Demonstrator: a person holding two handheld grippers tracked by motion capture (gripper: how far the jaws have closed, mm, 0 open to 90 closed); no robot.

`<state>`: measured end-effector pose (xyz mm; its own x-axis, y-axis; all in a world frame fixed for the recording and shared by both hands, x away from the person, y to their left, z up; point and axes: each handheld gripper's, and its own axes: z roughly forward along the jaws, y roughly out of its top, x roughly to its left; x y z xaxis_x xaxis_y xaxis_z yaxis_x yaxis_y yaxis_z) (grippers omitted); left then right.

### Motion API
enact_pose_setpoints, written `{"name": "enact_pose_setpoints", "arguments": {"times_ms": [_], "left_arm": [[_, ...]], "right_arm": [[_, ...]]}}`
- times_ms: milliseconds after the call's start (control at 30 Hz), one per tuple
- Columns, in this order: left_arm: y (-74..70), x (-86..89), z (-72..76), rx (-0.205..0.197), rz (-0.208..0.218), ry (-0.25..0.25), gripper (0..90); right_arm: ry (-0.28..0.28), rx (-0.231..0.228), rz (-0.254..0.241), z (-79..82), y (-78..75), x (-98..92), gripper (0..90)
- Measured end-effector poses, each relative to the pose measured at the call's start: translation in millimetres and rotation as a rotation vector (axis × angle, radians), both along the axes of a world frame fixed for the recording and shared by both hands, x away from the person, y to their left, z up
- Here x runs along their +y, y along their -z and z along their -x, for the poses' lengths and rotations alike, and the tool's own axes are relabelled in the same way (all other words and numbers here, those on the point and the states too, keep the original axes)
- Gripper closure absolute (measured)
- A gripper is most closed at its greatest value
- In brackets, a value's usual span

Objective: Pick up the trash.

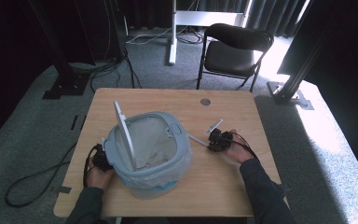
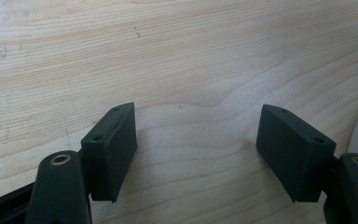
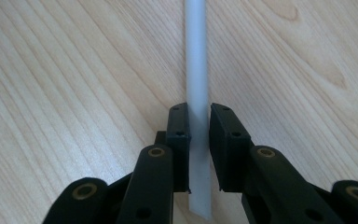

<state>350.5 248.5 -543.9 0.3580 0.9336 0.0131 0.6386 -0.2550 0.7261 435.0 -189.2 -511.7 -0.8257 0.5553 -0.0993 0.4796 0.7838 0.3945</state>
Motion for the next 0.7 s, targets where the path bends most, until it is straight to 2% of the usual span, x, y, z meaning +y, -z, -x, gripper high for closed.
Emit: {"name": "enact_pose_setpoints", "arguments": {"times_ms": [100, 367, 700], "left_arm": [[0.0, 0.0, 0.0, 0.0, -0.001, 0.0, 28.8], [0.0, 0.0, -0.1, 0.001, 0.0, 0.0, 28.8], [0.0, 0.0, -0.1, 0.001, 0.0, 0.0, 28.8]], "right_arm": [[0.002, 0.005, -0.002, -0.6, 0.0, -0.9, 78.2], [0.036, 0.003, -0.073, 3.3, 2.6, -10.6, 79.6], [0.043, -0.032, -0.114, 9.8, -5.4, -16.7, 79.7]]}}
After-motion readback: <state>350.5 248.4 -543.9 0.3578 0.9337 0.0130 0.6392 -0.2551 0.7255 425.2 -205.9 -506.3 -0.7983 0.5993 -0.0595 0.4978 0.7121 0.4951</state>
